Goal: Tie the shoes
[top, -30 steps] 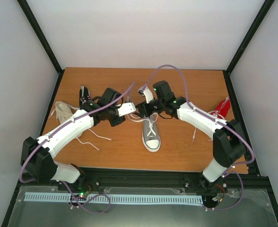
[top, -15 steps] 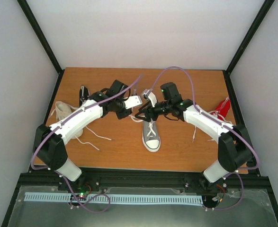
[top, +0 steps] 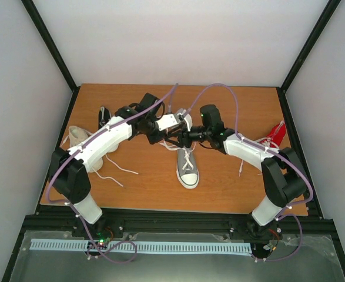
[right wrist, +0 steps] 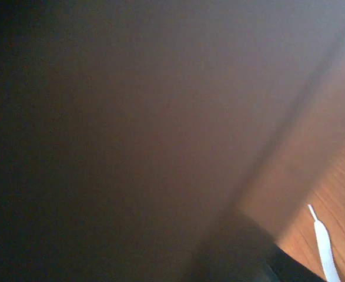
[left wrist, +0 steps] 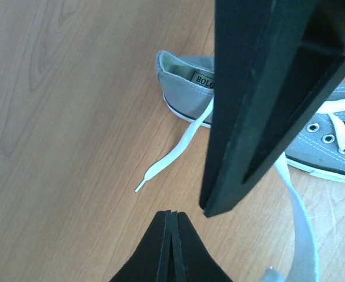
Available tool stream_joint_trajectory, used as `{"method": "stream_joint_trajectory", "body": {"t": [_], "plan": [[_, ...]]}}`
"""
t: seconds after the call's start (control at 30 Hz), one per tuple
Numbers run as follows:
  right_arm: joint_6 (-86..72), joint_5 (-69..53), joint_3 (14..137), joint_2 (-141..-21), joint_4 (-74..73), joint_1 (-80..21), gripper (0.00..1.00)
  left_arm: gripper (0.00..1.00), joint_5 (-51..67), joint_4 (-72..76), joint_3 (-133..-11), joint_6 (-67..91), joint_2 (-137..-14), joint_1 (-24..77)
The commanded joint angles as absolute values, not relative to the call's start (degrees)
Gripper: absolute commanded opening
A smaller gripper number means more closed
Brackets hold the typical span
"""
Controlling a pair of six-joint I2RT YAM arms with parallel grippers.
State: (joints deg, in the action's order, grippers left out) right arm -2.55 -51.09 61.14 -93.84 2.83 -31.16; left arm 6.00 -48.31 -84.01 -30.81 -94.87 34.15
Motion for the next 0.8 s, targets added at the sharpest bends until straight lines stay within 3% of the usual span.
{"method": "stream_joint_trajectory", "body": {"t": [0.0,0.13,0.57,0.77], "plan": [[-12.0,-46.4,56.3,-92.7,18.8,-31.3,0.43,0.01,7.9,-50.7,-88.1,-27.7,-96.3,33.9],[-16.7,-44.7,52.3,-91.5,25.7,-31.5,0.35,0.01,9.1,-51.7,-90.0,-26.5,-97.5,33.9],[-15.1,-47.9,51.7,-90.8,23.8,-31.7,0.37,0.01,7.9,-51.2,-91.0,-25.3,-99.5,33.9],[-18.7,-44.8,50.6,-91.7,27.8,-31.8,0.26,0.01,10.4,-51.6,-92.0,-24.6,-99.5,33.9]]}}
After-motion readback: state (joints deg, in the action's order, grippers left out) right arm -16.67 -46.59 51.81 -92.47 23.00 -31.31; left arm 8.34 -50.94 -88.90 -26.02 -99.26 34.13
